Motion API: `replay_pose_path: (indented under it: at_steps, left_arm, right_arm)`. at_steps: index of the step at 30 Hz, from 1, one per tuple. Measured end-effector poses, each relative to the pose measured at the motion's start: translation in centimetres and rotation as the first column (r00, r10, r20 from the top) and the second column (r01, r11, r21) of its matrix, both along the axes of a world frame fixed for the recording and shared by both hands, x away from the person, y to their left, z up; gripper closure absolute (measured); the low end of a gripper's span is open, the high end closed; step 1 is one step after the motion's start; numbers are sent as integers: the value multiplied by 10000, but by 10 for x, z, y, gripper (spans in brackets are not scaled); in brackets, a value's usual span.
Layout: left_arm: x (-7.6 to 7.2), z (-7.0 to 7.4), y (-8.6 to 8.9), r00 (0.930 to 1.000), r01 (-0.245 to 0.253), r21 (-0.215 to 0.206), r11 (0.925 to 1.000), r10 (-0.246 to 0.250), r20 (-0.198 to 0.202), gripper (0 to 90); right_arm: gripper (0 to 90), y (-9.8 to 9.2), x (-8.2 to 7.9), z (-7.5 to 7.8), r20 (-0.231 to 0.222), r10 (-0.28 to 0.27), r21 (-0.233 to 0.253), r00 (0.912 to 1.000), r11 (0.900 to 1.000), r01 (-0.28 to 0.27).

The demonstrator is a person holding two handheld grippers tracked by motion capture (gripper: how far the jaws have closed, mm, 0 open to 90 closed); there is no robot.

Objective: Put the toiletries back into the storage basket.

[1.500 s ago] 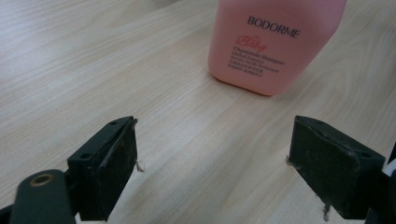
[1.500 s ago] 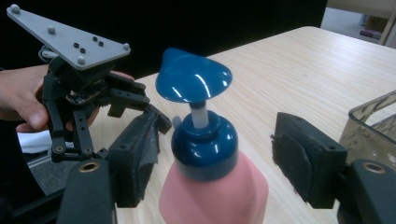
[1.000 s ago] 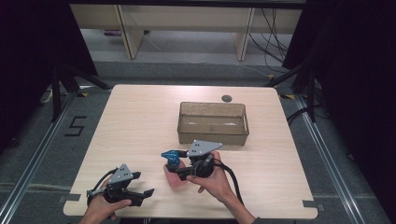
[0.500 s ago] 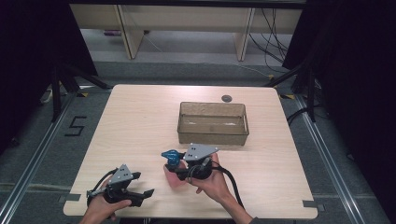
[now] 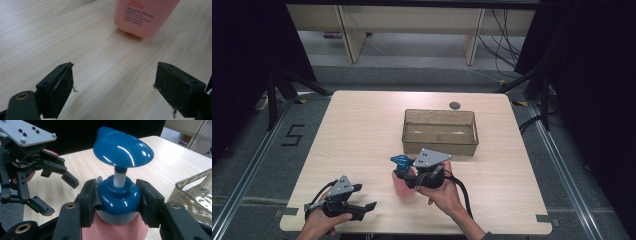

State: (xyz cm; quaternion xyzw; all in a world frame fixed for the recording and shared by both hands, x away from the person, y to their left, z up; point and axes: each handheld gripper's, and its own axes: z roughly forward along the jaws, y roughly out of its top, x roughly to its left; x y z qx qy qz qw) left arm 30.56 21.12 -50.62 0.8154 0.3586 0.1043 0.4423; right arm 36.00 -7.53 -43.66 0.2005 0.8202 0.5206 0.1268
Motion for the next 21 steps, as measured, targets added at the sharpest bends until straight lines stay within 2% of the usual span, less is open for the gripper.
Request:
replay_pose_path:
  at_steps: [1,5,7,11,12,15,17,18,19,20,21]
  left_arm:
    - [0,0,0,10000,29,-9,10000,-29,2,148]
    - [0,0,0,10000,25,-5,10000,-25,-22,148]
    - [-1,0,0,10000,17,-51,10000,-17,13,148]
    - [0,0,0,10000,39,17,10000,-39,-27,148]
    - [0,0,0,10000,55,-7,10000,-55,-30,148]
    - [0,-1,-1,10000,-65,-74,10000,65,-10,148]
    - [0,0,-1,10000,-7,-81,10000,7,-6,148]
    - [0,0,0,10000,41,-17,10000,-41,-9,148]
    - [0,0,1,10000,37,45,10000,-37,7,148]
    - [1,0,1,10000,15,10,10000,-15,-26,148]
    - [1,0,1,10000,18,31,10000,-18,-48,148]
  right_arm:
    - [535,-1,1,2,101,-61,16,9999,10000,61]
    - [535,-5,1,8,-3,-63,22,10000,10000,63]
    - [535,-7,1,12,-205,-168,105,9996,9998,170]
    - [535,-13,4,18,-64,-247,106,9997,9996,248]
    - [535,-14,3,19,-290,-347,126,9990,9993,351]
    - [535,-20,6,24,-164,-424,108,9990,9990,426]
    - [535,-23,6,27,-301,-592,195,9978,9980,598]
    - [535,-25,8,28,-50,-675,223,9977,9975,676]
    - [535,-27,8,30,-214,-642,77,9977,9979,643]
    - [535,-29,8,32,-180,-738,93,9971,9972,740]
    - [535,-31,7,33,-383,-816,137,9959,9965,822]
